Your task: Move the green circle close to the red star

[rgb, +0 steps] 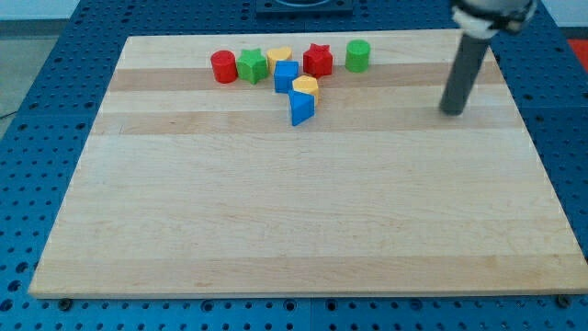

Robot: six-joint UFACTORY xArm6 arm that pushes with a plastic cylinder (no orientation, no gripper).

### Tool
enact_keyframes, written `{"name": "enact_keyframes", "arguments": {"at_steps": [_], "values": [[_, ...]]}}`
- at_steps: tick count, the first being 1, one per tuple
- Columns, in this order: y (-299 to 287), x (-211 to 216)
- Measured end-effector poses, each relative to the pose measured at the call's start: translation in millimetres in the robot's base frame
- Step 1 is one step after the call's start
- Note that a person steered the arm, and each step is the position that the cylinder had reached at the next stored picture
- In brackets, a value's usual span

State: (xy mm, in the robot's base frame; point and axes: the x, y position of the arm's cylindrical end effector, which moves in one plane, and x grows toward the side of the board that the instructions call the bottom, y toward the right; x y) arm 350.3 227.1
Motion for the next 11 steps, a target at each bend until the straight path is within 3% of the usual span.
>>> {"name": "enact_keyframes", "arguments": {"at_steps": [1, 2, 3, 4, 5, 6, 7, 8, 9, 11], "values": [[45, -63], [44, -117], [-4, -133], [-77, -127], [-128, -91], [-132, -52], [-123, -86], [-116, -148], [-175, -157], [-181, -86]]}}
